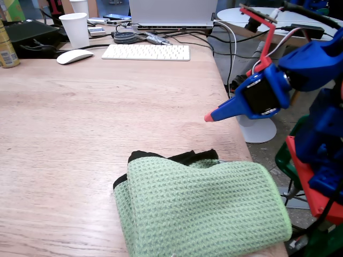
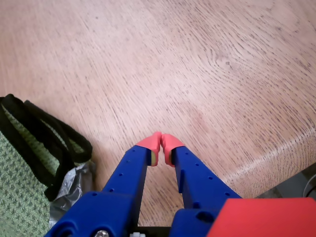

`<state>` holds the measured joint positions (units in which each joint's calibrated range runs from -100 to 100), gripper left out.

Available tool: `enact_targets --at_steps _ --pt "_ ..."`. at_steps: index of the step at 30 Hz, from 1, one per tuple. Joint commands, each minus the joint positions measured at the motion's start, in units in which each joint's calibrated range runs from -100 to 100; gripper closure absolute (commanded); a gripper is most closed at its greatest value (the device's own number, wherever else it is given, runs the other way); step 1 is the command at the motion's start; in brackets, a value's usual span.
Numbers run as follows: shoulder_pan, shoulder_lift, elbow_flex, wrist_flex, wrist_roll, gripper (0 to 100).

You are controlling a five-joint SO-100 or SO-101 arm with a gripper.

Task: Clean the table

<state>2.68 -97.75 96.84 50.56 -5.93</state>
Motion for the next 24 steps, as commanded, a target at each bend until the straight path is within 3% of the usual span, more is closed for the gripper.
enact_targets --at_steps 1,24 --pt "0.4 -0.3 -0.4 -0.8 0.2 100" --pt "-1.5 -0.3 -1.3 0.3 0.2 100"
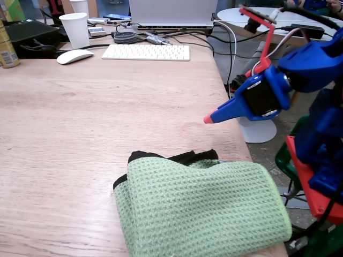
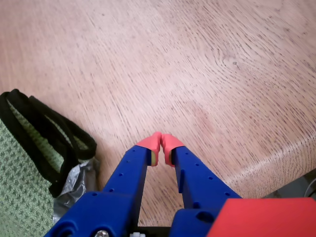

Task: Clean the table

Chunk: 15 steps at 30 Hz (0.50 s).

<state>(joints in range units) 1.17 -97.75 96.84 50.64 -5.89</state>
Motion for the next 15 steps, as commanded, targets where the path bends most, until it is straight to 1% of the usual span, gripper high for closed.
enact_targets --at_steps 1,3,6,8,9,11,13,15 --pt "0.5 -0.3 -1.6 0.2 0.2 100" --pt "0.0 1.4 -7.4 0.5 0.2 99" --pt "-0.3 20.0 -24.6 1.4 0.2 99" --pt "-1.0 31.8 -38.8 10.7 -0.1 99" --pt "-5.2 35.8 -45.9 16.5 -0.4 99" --pt "-21.1 43.0 -57.4 25.1 -0.4 99" --pt "-33.5 50.3 -62.9 26.9 -0.5 99" --pt "-39.4 56.4 -63.9 26.9 -0.5 97"
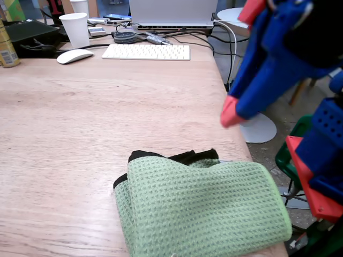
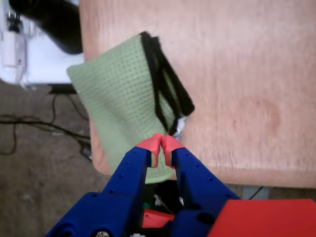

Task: Clean the table

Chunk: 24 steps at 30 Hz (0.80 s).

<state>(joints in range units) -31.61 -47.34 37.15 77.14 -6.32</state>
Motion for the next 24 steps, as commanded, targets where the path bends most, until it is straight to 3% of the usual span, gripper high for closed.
enact_targets --at_steps 1,6,15,20,21,24 --pt "-8.3 8.7 -4.2 0.4 0.2 92" --pt "-5.3 11.7 -4.4 0.3 0.6 62" --pt "-2.6 31.0 -4.4 -12.8 0.6 60" --pt "-2.7 37.4 -3.3 -15.4 0.6 63" --pt "-3.4 37.4 -3.1 -15.4 0.6 68" --pt "-4.6 36.4 -1.4 -15.1 0.5 95"
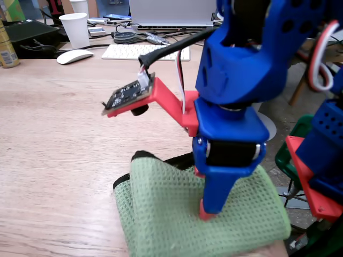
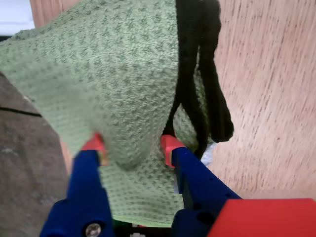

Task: Clean the table

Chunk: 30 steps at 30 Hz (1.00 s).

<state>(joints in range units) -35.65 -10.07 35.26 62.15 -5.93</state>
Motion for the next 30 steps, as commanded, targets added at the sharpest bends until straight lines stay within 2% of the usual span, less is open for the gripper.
enact_targets --at_steps 1,3,8,10,13,17,20,23,27,30 --pt "-0.7 -1.1 3.2 -0.5 0.2 100" --pt "-0.7 -2.8 10.4 -3.0 0.3 100" --pt "2.8 -1.4 10.7 -3.7 0.4 100" --pt "12.0 1.6 10.5 -3.6 0.5 100" --pt "22.1 5.4 8.1 -3.5 5.6 100" --pt "36.3 5.9 7.0 -3.4 7.5 100" --pt "50.2 6.7 6.7 -3.5 12.0 100" --pt "61.2 13.1 -1.1 -2.3 14.1 100" --pt "78.6 24.6 -21.9 -0.1 17.6 100" --pt "86.6 34.9 -38.0 0.5 20.5 100"
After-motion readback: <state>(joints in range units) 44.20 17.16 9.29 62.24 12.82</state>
